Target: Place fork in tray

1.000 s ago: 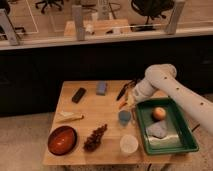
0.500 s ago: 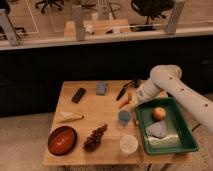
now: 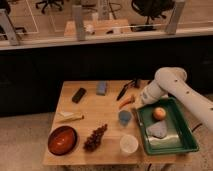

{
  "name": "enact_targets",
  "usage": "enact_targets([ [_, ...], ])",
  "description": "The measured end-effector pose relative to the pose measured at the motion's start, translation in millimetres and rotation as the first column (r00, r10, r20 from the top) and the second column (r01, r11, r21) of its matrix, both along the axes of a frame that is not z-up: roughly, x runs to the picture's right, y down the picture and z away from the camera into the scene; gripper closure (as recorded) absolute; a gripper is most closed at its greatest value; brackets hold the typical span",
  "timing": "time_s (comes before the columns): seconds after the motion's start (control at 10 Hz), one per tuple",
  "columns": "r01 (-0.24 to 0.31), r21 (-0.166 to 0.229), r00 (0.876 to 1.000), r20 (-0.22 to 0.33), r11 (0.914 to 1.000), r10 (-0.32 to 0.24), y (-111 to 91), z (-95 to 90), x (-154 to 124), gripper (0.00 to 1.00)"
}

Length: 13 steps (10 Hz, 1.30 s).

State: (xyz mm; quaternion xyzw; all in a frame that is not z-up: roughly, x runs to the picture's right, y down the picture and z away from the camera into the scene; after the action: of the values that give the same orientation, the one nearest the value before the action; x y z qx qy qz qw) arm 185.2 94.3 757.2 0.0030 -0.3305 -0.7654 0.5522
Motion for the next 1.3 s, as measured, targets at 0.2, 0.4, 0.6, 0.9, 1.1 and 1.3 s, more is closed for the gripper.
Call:
enact_targets([
  [0.2, 0.051, -0.006, 0.998, 0.033, 0.9987, -0.05, 9, -8.1, 11, 1.0],
  [0.4, 0.091, -0.021, 0.994, 0.054, 0.9956, -0.09, 21, -16.5, 25, 1.0],
  [0.6, 0.107, -0.03, 0.992, 0.07, 0.9938, -0.105, 32, -17.8, 42, 1.0],
  [0.9, 0.073, -0.06, 0.996, 0.047, 0.9955, -0.07, 51, -13.8, 64, 1.0],
  [1.1, 0.029, -0.089, 1.0, 0.01, 0.9956, -0.029, 72, -7.0, 74, 1.0],
  [1.3, 0.005, -0.117, 1.0, -0.013, 0.9931, -0.006, 92, -9.2, 79, 1.0],
])
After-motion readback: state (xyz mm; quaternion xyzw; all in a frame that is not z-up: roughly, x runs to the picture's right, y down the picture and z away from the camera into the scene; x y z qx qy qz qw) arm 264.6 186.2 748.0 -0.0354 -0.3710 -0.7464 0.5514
